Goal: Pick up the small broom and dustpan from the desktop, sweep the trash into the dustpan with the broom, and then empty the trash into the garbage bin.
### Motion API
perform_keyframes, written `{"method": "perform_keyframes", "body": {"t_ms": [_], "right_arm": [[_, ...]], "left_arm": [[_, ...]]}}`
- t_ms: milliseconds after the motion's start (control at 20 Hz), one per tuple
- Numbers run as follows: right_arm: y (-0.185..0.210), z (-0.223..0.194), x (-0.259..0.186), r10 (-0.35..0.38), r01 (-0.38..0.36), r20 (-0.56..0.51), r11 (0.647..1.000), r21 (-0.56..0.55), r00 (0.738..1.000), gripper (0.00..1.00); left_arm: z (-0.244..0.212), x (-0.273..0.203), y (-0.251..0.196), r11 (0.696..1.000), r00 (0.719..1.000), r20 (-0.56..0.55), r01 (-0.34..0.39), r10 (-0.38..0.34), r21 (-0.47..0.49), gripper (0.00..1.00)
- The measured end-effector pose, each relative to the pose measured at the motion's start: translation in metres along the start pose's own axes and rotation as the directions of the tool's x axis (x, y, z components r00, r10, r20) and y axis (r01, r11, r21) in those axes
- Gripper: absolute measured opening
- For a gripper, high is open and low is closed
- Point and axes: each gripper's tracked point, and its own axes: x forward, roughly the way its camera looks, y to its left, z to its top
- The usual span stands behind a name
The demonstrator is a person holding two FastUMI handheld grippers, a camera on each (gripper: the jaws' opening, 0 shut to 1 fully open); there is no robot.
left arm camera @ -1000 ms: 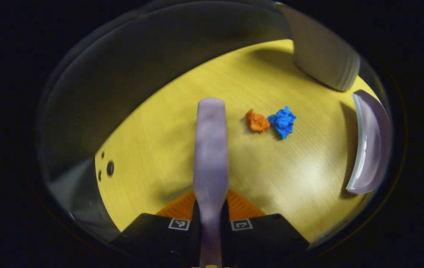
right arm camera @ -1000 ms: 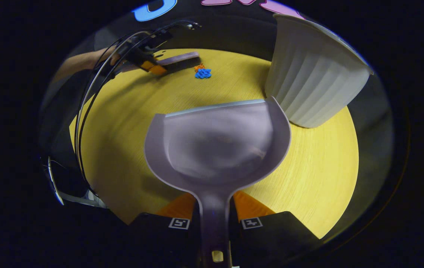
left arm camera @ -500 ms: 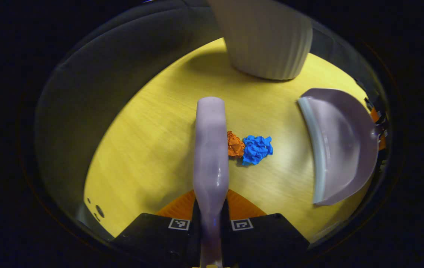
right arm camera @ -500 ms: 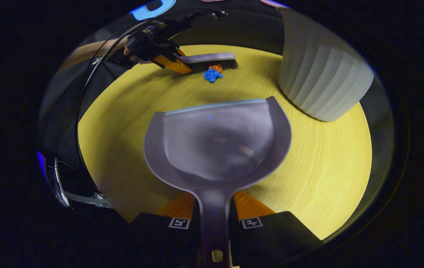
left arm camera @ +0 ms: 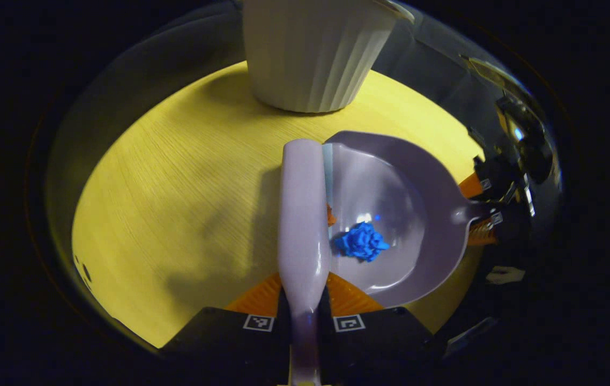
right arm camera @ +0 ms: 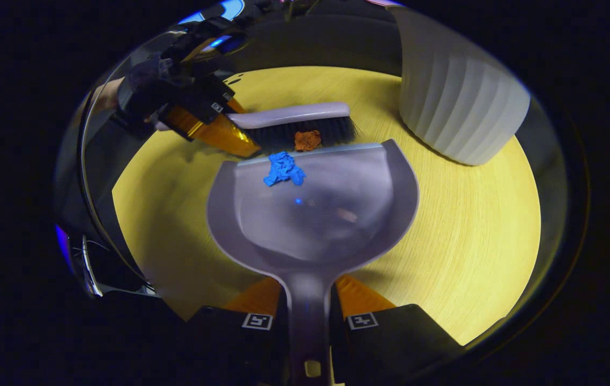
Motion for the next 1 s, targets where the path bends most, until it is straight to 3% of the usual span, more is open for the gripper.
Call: {"method": "perform_keyframes", "body": {"t_ms": [100,250,350,500,650,1000], "right_arm": [[-0.001,0.001,0.0,-0.016,0.016,0.007,1.0,-0.001,1.0,0.36],[-0.004,-0.003,0.002,-0.022,0.022,0.007,0.999,0.035,1.0,0.35],[-0.007,-0.004,0.003,-0.044,0.043,0.017,0.998,0.049,0.999,0.35],[-0.007,-0.002,0.001,-0.075,0.071,0.032,0.993,0.089,0.997,0.35],[-0.008,0.001,-0.004,-0.109,0.099,0.055,0.983,0.157,0.993,0.36],[-0.02,0.014,-0.026,-0.204,0.185,0.088,0.964,0.189,0.975,0.35]], "left_arm": [[-0.006,-0.004,-0.02,0.999,0.999,-0.016,0.05,-0.05,-0.013,0.26],[-0.009,-0.005,-0.021,1.0,1.0,-0.008,0.006,-0.006,0.025,0.26],[-0.005,-0.01,-0.022,0.999,0.998,0.047,-0.032,0.032,0.003,0.25],[-0.007,-0.028,-0.014,0.995,0.985,0.147,-0.079,0.088,-0.067,0.22],[-0.033,-0.036,-0.002,0.982,0.968,0.211,-0.099,0.133,-0.163,0.26],[-0.104,0.034,0.02,0.94,0.945,0.277,-0.075,0.173,-0.332,0.26]]}}
